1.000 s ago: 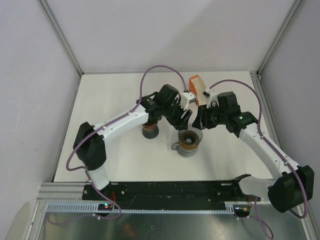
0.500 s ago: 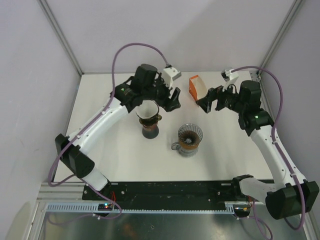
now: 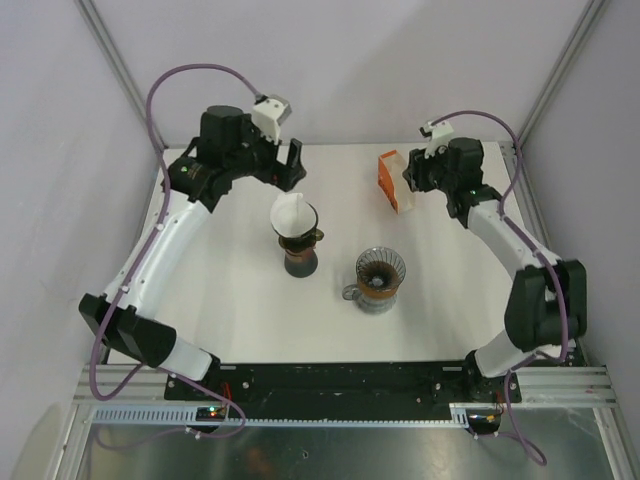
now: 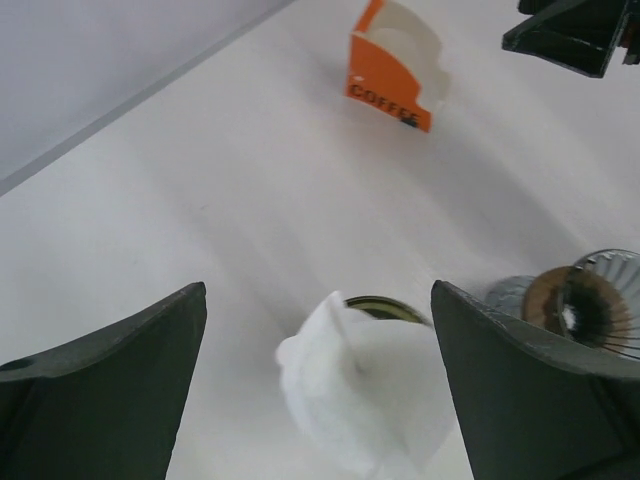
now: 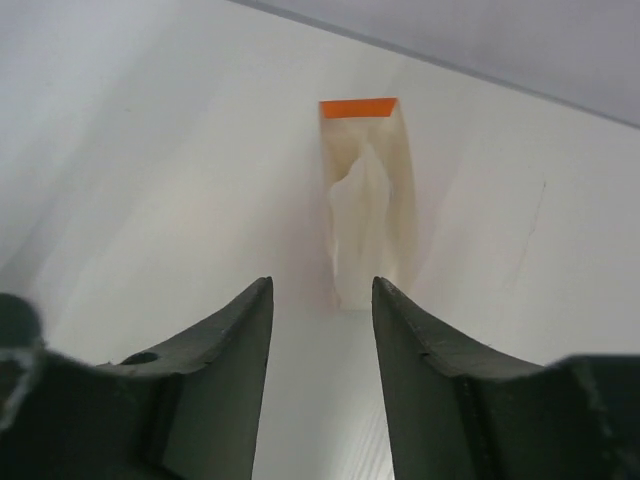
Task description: Place the coffee filter in the dripper
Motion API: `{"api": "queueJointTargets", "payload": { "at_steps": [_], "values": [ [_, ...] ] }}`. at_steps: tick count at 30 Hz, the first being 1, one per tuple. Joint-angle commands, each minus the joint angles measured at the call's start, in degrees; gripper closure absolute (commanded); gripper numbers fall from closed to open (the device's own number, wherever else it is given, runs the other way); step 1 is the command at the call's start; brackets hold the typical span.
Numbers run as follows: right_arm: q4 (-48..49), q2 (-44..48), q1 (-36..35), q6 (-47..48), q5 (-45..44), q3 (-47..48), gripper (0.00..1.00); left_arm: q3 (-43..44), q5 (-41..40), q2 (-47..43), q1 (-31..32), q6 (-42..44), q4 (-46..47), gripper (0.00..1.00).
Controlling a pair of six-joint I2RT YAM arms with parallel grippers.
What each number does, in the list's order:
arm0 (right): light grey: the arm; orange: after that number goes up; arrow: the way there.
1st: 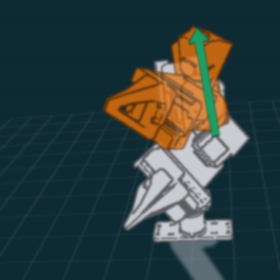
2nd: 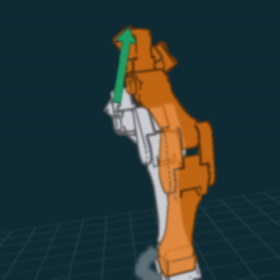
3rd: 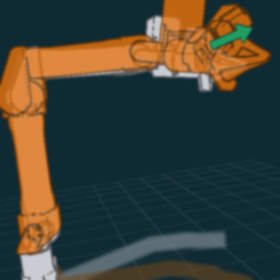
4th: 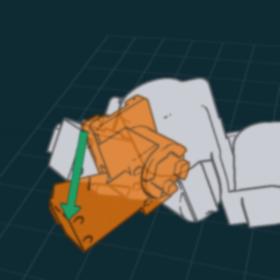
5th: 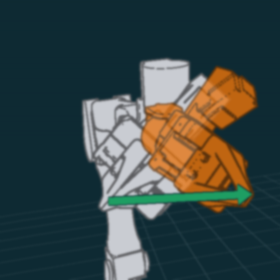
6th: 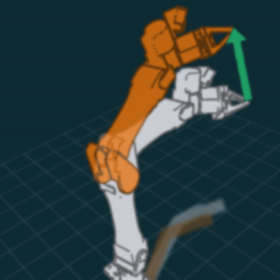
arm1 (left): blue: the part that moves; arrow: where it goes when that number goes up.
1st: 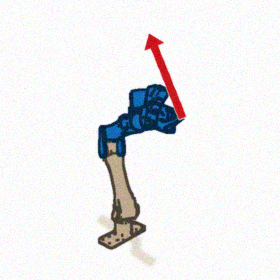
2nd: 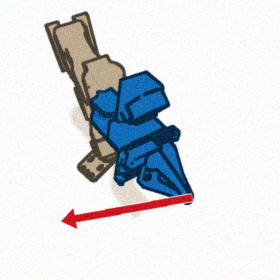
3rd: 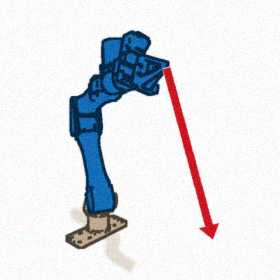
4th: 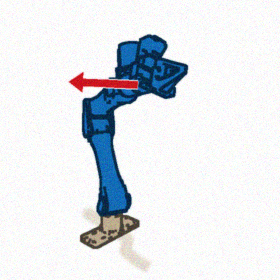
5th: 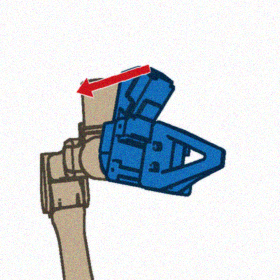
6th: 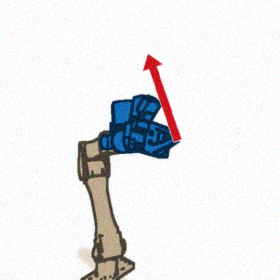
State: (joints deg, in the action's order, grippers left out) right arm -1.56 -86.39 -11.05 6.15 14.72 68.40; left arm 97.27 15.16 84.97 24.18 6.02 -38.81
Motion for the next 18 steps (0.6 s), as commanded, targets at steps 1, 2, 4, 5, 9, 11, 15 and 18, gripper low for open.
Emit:
{"api": "queueJointTargets", "payload": {
  "at_steps": [1,2,4,5,9,11,15,18],
  "values": [
    [3.5,-6.8,0.4,2.4,-3.4,6.4,0.54,-0.2,-1.8,-2.6,-5.0,0.8,-0.2,0.03],
    [3.5,-8.6,0.5,2.3,-3.5,7.2,0.55,-0.4,-1.6,-2.6,-6.0,0.7,-0.2,0.03],
    [3.5,-12.0,0.5,2.1,-3.6,8.9,0.57,-0.9,-1.0,-2.5,-7.3,0.6,-0.2,0.03],
    [3.4,-13.7,0.5,2.0,-3.6,9.8,0.58,-1.1,-0.9,-2.5,-7.7,0.6,-0.1,0.02],
    [0.3,-20.1,0.5,1.6,-3.8,15.0,0.63,-1.3,-0.7,-1.6,-8.5,0.6,-0.2,0.03],
    [-3.0,-23.2,0.5,1.5,-3.9,18.4,0.65,-1.3,-0.6,-1.1,-8.7,0.6,-0.2,0.03],
    [-4.7,-26.4,0.3,1.6,-4.9,21.2,0.67,-1.1,-0.2,0.0,-8.7,0.6,-0.2,0.03],
    [-4.3,-27.5,0.2,1.2,-5.4,21.5,0.68,-1.1,-0.2,0.4,-8.7,0.7,-0.2,0.03]
  ]
}}
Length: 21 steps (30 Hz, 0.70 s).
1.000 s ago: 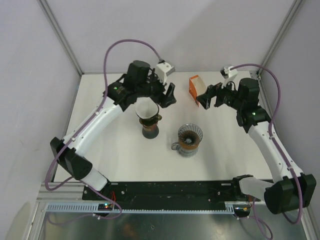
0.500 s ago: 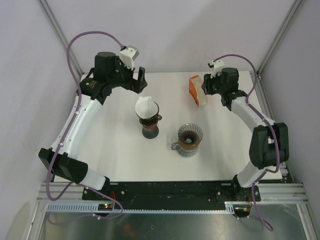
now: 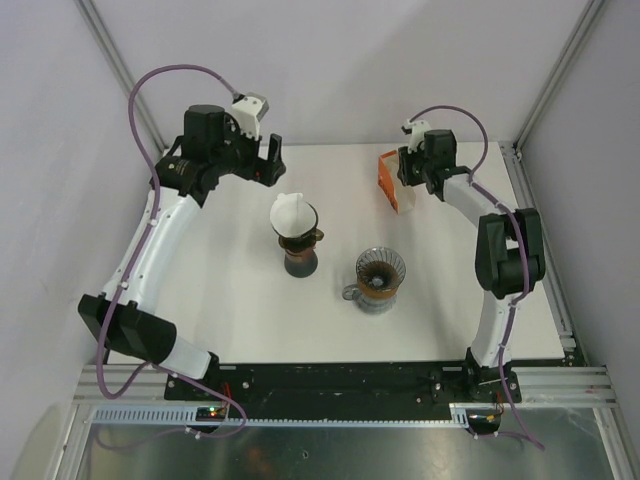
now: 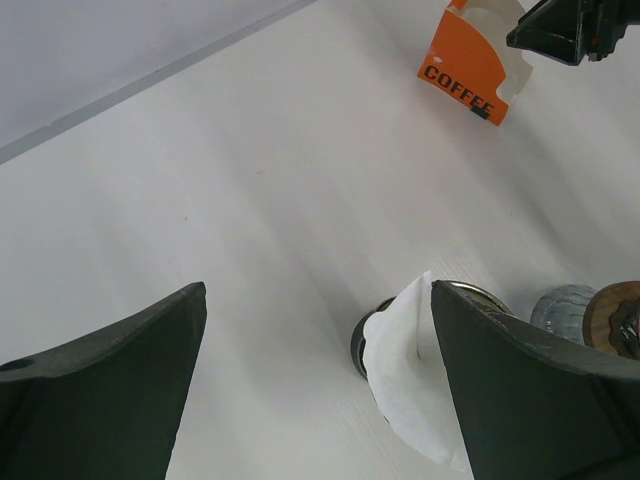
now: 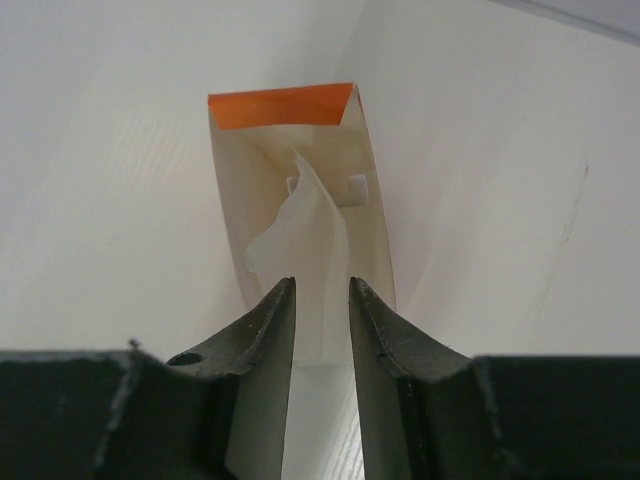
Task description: Place the coffee filter in the dripper
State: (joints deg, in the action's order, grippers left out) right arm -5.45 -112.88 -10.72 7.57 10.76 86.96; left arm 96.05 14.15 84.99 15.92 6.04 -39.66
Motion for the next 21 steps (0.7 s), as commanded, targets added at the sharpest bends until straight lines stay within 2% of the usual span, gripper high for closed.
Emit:
{"api": "queueJointTargets", "payload": {
  "at_steps": [1,14,18,21],
  "values": [
    [-0.3,-1.4,-0.2,-0.2,-1.7,3.1,0.68,0.2,0.8,0.5,-0.4,0.6,0.6,0.03],
    [-1.6,-7.3,-1.0,0.5,-3.7,7.2,0.73,0.2,1.2,0.7,-0.5,0.7,0.7,0.03],
    [-2.8,-7.6,-1.2,0.5,-3.5,8.4,0.94,0.2,1.5,0.5,-0.5,0.7,0.7,0.03],
    [-3.8,-5.8,-1.3,0.4,-3.5,8.2,0.99,0.1,1.8,0.4,-0.5,0.7,0.7,0.03]
  ]
}}
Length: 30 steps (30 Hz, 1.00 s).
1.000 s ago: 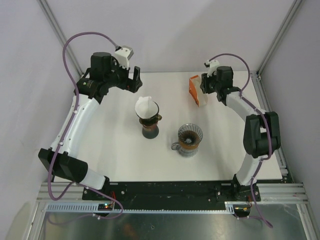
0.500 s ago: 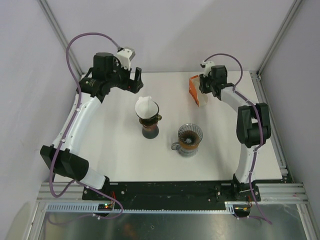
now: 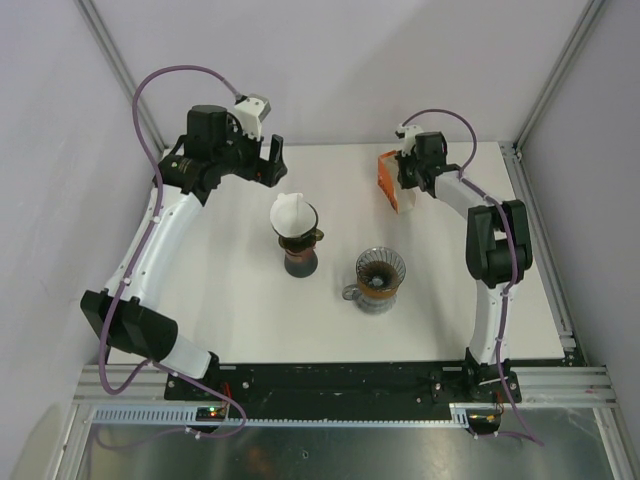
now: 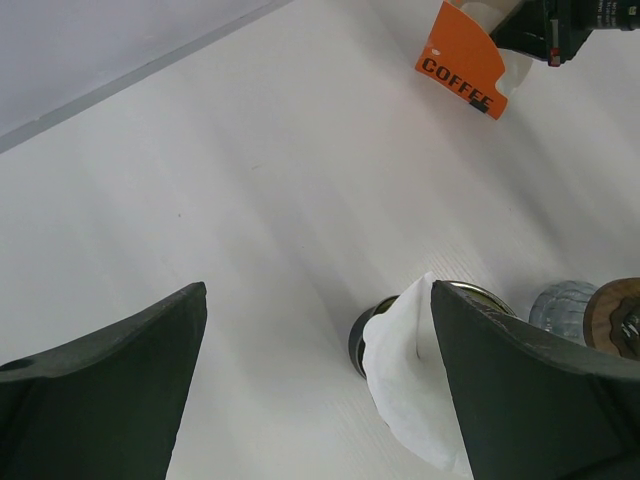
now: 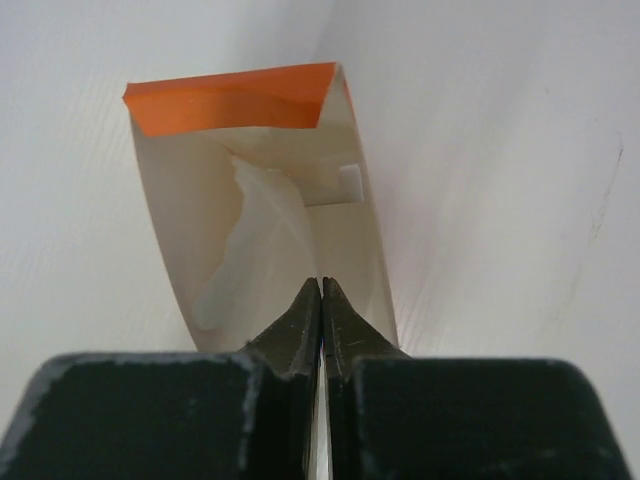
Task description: Place the coffee filter in the dripper
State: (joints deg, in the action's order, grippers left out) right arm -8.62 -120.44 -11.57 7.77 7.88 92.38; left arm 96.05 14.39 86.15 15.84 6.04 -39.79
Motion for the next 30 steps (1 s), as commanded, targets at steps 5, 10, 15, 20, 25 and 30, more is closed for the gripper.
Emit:
{"api": "queueJointTargets", "payload": {
  "at_steps": [5,10,15,20,25,30],
  "values": [
    [-1.3,8.1,-1.2,0.0,-1.3,0.5,1.00,0.1,2.2,-0.9,-0.5,0.7,0.8,0.03],
    [-3.5,15.3,-1.5,-0.4,-3.9,-1.3,1.00,-0.4,3.3,-1.9,-0.4,0.7,0.8,0.03],
    [-7.0,22.4,-2.1,0.5,-7.5,-2.8,1.00,-1.2,5.4,-3.5,-0.5,0.7,0.8,0.03],
    [-17.0,31.0,-3.9,-0.6,-7.1,-1.7,1.00,-2.4,8.6,-5.4,-0.4,0.7,0.8,0.03],
    [-32.8,38.6,-7.2,-5.7,-3.2,2.6,1.00,-3.3,11.5,-6.5,-0.4,0.6,0.9,0.04],
    [-46.5,44.0,-12.8,-10.4,-4.0,6.6,1.00,-3.4,13.8,-6.8,-0.2,0.3,0.8,0.04]
  ]
}}
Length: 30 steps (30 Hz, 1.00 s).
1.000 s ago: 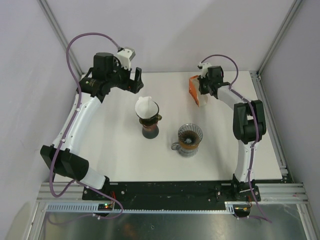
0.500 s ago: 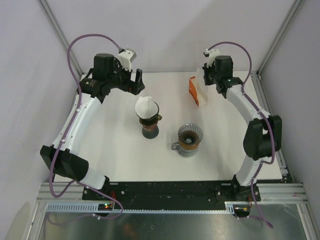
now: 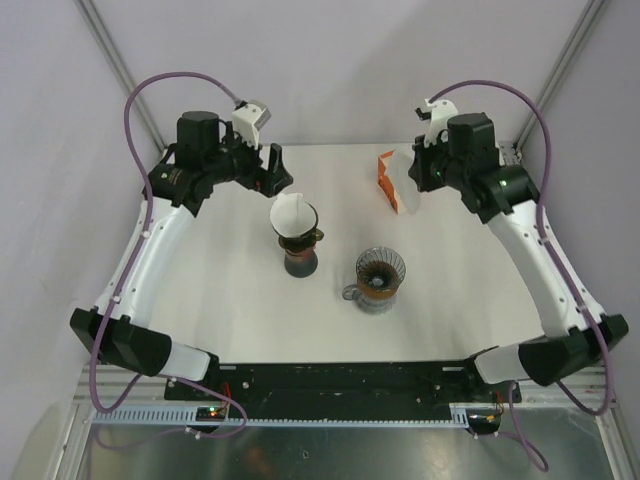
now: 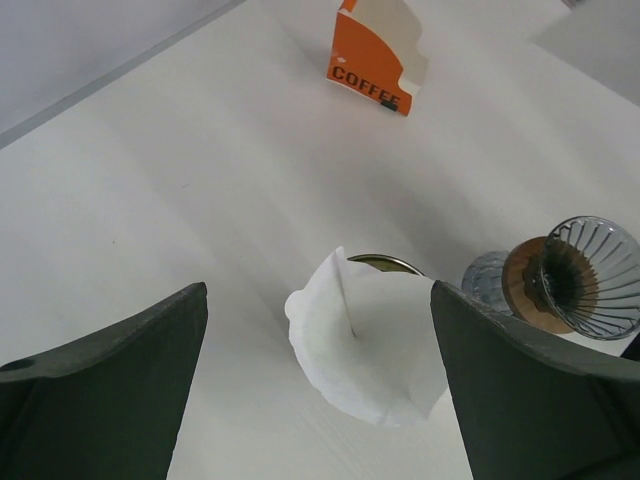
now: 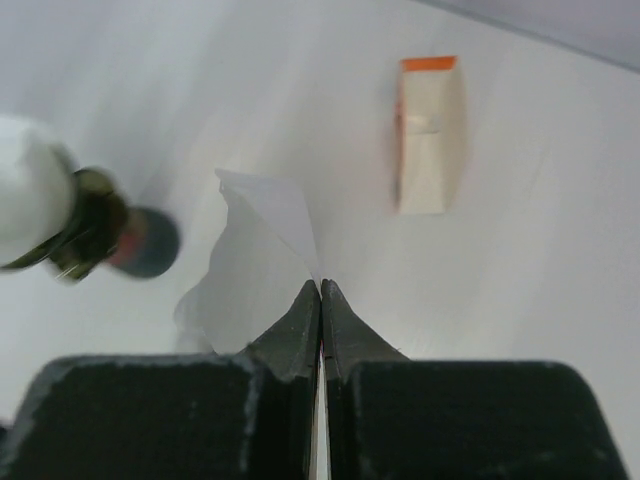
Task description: Place the coffee filter in the dripper
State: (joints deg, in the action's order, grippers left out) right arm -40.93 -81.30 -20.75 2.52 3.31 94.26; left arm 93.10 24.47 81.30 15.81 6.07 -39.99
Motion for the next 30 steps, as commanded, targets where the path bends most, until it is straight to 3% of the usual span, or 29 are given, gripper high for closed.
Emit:
{"api": "queueJointTargets", "payload": {
  "at_steps": [1,13,22,30],
  "values": [
    [-17.1,5.6,-4.9,-6.3,0.7,5.5,1.00,-0.5,3.9,-2.0,-0.1,0.1,1.0,0.04],
    [-40.6,2.4,-22.6,-15.6,-7.4,11.2,1.00,-0.5,2.9,-2.8,4.0,0.2,1.1,0.04],
    [-44.5,-3.2,-22.3,-13.4,-9.8,13.0,1.00,-0.9,2.0,-3.0,5.6,0.7,1.1,0.04],
    [-44.0,-7.4,-20.1,-10.4,-5.6,11.1,1.00,-1.1,1.6,-3.0,6.1,1.1,1.1,0.04]
  ]
}}
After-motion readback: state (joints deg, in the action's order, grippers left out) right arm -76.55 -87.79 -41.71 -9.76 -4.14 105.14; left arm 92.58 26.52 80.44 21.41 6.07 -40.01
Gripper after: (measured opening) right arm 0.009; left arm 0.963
